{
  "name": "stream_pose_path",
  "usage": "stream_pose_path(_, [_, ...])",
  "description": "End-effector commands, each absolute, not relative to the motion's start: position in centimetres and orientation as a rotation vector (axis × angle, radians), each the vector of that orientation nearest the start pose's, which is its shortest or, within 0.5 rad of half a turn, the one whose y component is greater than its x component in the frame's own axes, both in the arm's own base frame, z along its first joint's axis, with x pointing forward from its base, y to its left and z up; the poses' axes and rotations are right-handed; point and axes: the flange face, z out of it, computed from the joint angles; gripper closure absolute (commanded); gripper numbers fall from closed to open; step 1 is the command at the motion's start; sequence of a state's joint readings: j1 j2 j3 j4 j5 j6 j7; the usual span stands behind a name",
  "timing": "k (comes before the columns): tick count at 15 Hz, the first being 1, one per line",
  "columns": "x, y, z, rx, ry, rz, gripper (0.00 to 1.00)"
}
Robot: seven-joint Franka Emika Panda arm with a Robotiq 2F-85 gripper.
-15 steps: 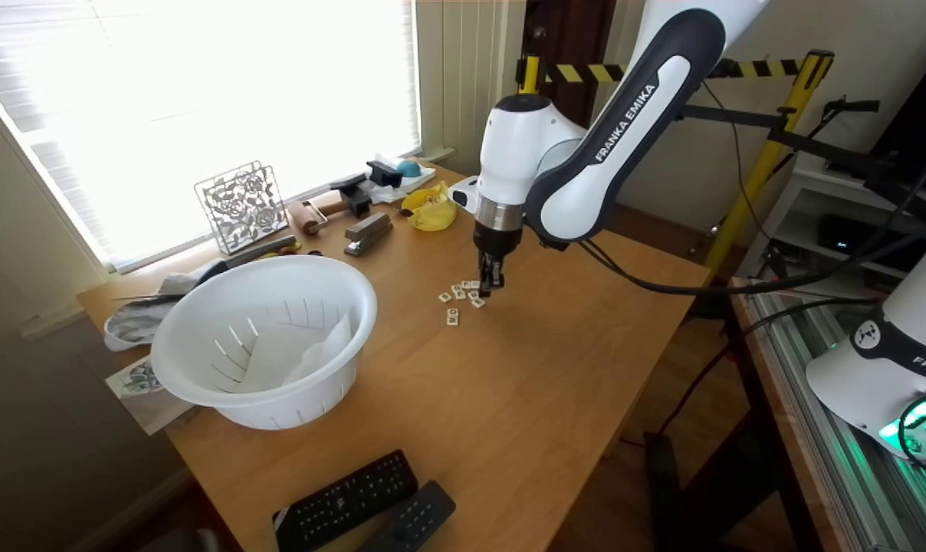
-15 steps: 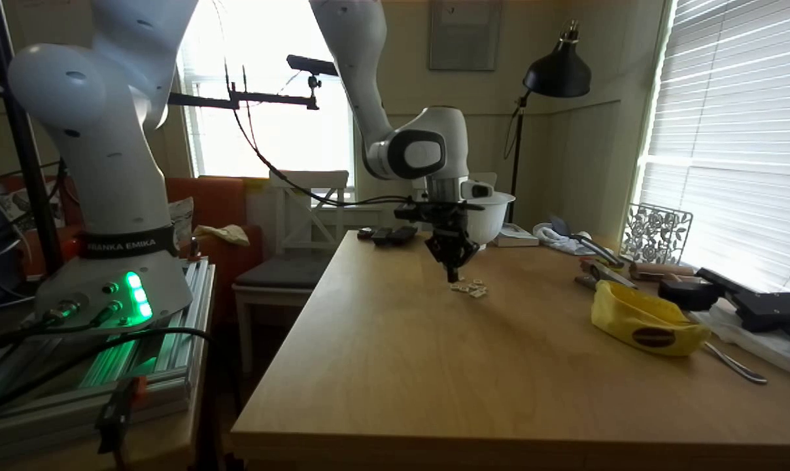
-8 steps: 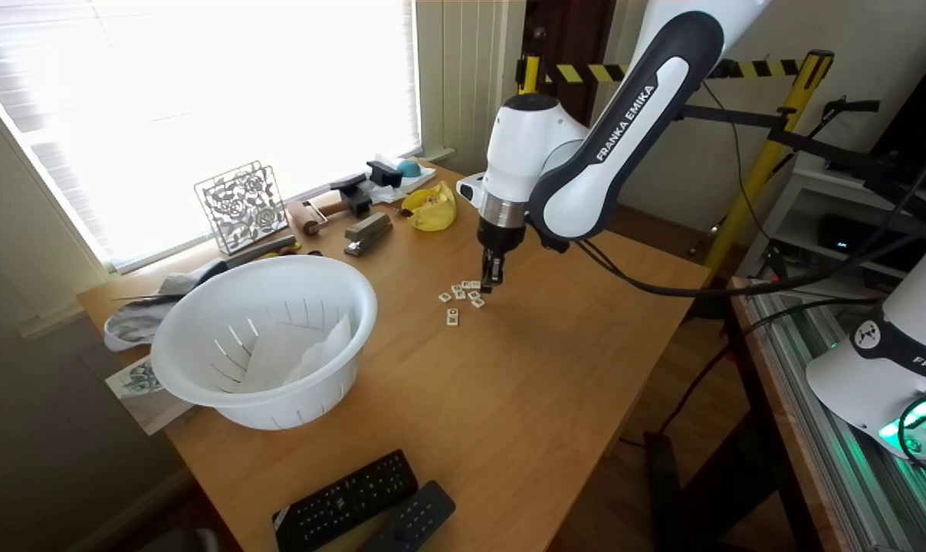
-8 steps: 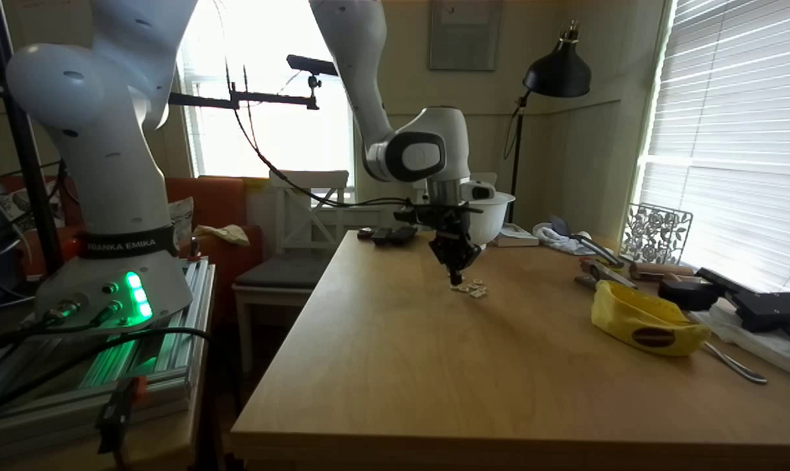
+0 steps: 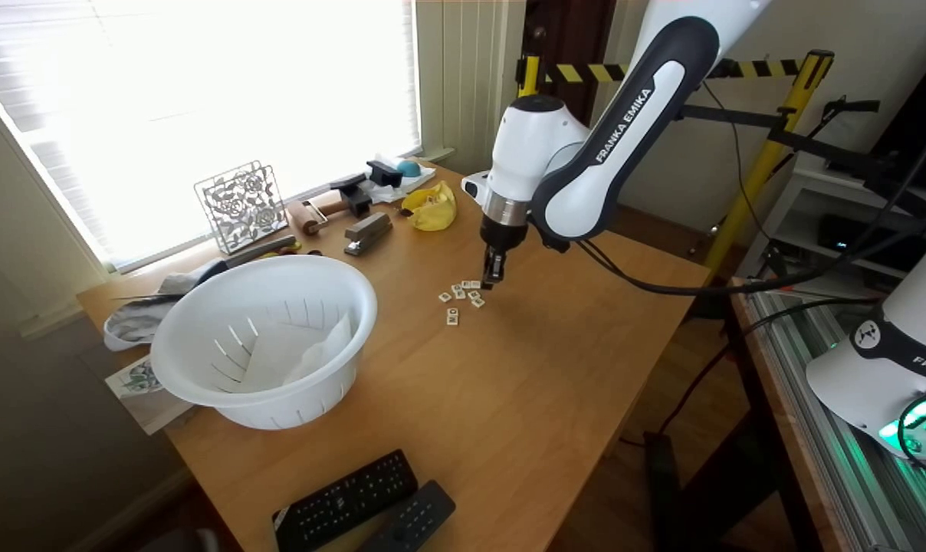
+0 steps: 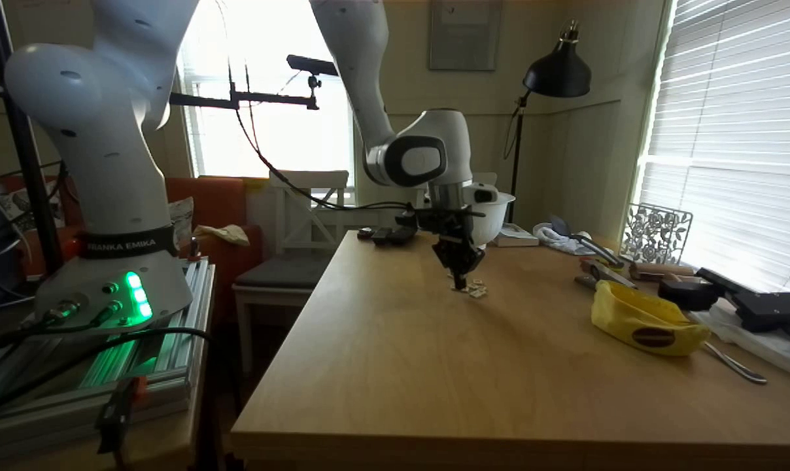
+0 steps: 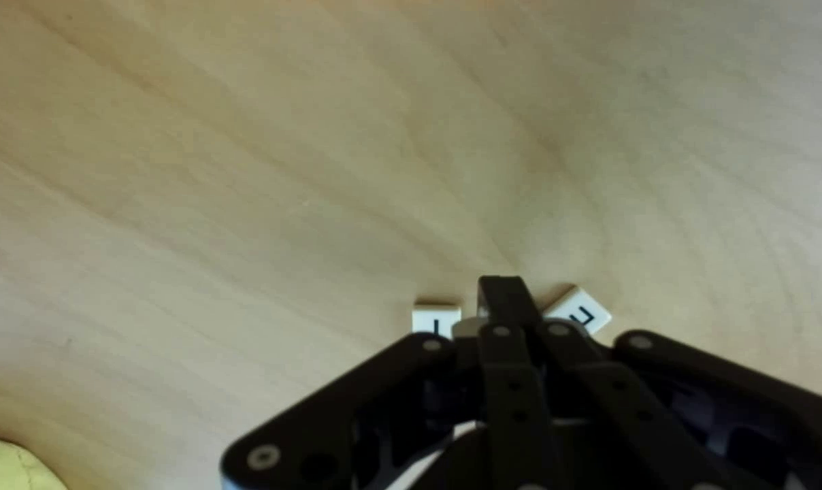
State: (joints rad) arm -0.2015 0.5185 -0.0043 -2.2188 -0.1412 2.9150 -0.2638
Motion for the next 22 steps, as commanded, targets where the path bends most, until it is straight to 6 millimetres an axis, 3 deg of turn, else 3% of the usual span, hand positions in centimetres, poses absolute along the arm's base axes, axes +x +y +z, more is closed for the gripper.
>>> stream_pose_path(1, [55.1,-11.0,15.5,-3.198,-0.287,-0.308,1.0])
stream_pose_path(22, [57.9,-9.7,13.5,-3.064,-0.483,-0.333,1.0])
